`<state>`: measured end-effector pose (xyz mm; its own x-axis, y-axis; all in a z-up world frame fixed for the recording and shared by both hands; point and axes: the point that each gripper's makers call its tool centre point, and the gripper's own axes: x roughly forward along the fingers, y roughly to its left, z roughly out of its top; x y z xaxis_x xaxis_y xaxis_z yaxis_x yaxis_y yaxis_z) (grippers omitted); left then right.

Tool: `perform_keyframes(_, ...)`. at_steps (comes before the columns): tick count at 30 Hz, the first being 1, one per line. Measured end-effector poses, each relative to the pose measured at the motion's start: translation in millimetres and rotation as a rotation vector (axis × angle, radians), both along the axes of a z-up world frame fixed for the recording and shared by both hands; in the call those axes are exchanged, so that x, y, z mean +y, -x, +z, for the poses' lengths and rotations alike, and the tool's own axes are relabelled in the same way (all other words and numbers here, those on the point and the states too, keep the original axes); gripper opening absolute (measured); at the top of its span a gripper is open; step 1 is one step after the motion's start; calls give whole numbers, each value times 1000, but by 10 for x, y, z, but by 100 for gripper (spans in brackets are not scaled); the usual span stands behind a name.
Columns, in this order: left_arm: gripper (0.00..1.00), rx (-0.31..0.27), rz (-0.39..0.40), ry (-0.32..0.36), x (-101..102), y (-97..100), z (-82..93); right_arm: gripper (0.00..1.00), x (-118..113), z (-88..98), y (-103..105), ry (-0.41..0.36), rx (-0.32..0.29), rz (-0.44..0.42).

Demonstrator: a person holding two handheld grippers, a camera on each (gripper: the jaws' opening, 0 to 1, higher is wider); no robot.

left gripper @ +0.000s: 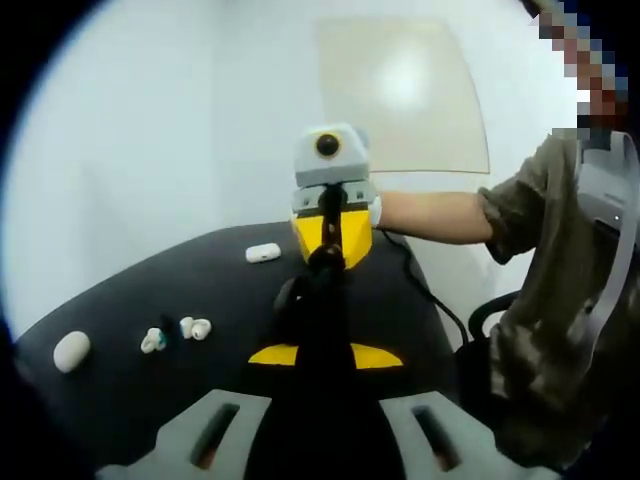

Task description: Pick up three earphones and place each one into its charging case using tactile feedback, ensure that each earphone is properly inserted and securely positioned inside the case.

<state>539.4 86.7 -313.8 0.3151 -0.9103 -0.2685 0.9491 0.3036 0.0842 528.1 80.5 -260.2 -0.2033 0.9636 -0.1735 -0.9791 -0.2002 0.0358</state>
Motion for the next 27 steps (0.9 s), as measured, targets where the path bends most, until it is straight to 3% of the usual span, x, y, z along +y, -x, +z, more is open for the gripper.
perform_keyframes(7, 14, 1, -1, 1, -4, 1, 1, 8, -57, -61, -94, -21, 44, -41)
perform_keyframes(15, 14, 2, -1, 1, 0, 4, 0, 8, -2, -62, -70, -23, 17, -27)
perform_keyframes(18, 14, 2, -1, 1, 2, 7, 0, 8, -61, -4, -127, -36, 45, -55)
perform_keyframes(21, 14, 1, -1, 0, 2, 10, 0, 8, -169, -37, -424, -30, 127, -202)
perform_keyframes(25, 14, -1, -1, 0, 2, 9, 1, 8, -319, -326, -833, 64, 240, -411)
perform_keyframes(27, 14, -2, 0, 0, 2, 11, 1, 8, -366, -391, -931, 84, 255, -464)
